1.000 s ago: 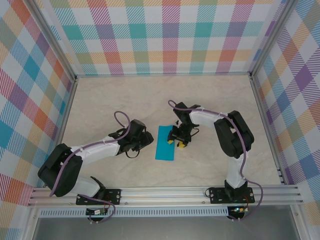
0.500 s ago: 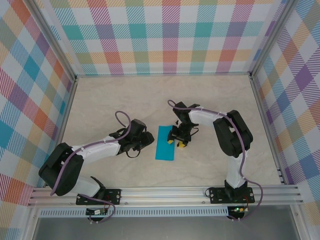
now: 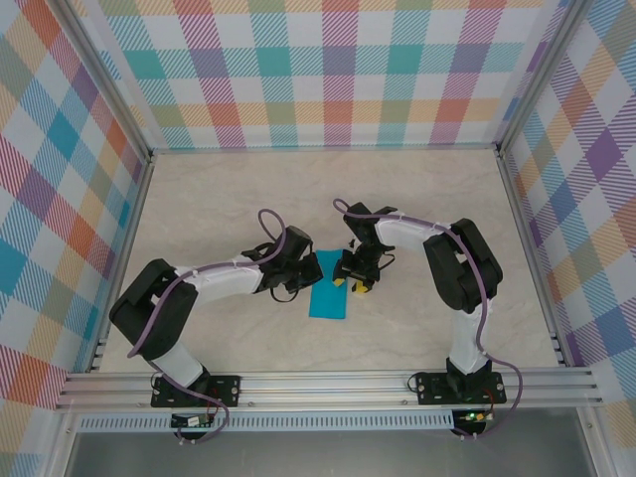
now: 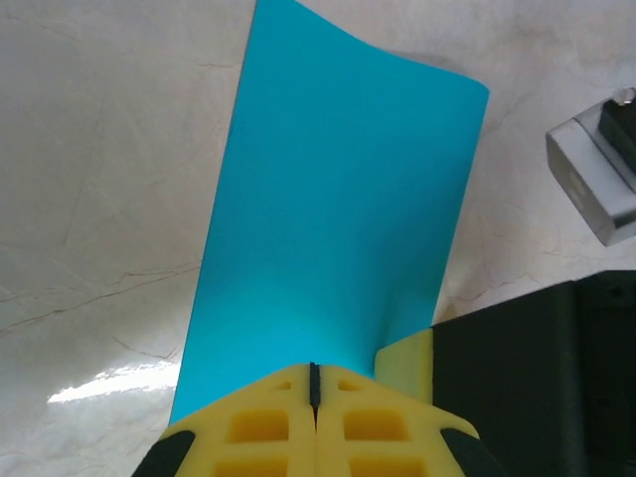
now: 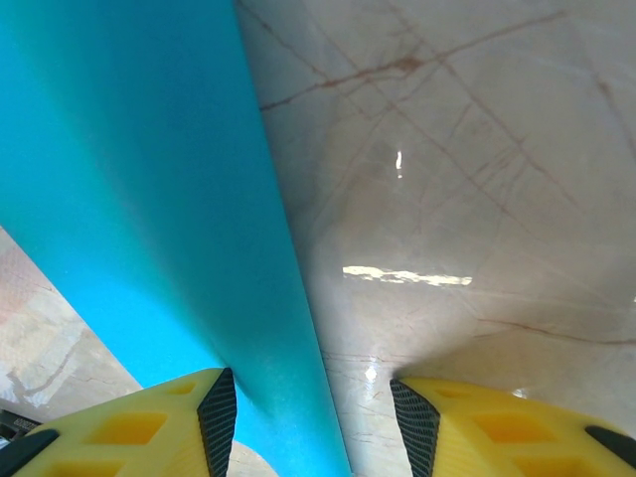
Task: Fold a paper plane with a square sheet of paper (pick it up from the middle)
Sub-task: Hold the square sheet of paper at the center of the table.
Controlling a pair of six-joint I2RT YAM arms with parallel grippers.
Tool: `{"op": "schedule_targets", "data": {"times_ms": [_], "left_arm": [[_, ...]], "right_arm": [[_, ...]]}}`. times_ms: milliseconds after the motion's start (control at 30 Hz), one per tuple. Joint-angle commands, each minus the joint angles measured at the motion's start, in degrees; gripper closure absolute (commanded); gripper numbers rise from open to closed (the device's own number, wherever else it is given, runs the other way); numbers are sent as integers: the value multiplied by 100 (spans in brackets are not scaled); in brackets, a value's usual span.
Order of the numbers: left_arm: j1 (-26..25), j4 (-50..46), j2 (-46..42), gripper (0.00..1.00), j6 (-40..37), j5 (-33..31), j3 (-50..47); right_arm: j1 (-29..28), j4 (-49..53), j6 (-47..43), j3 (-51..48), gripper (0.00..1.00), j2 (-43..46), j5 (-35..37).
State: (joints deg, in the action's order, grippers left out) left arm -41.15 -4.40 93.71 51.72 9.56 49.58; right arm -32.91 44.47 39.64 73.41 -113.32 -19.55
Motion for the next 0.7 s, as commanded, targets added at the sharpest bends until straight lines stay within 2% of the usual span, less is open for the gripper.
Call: {"op": "schedule_targets", "data": {"times_ms": [0,400,667], "left_arm": [[-73,-169,167,100,-48,-3,197],[-91,-569,566,100,-83,-255,360],[-113,-360,633,100,-137,-183,341]], "right_arm": [[69,148,-72,-380,49,-463,991],[67,115,-45,-406,49,-463,965],[74,29,44,-476,49,-454,873]]}}
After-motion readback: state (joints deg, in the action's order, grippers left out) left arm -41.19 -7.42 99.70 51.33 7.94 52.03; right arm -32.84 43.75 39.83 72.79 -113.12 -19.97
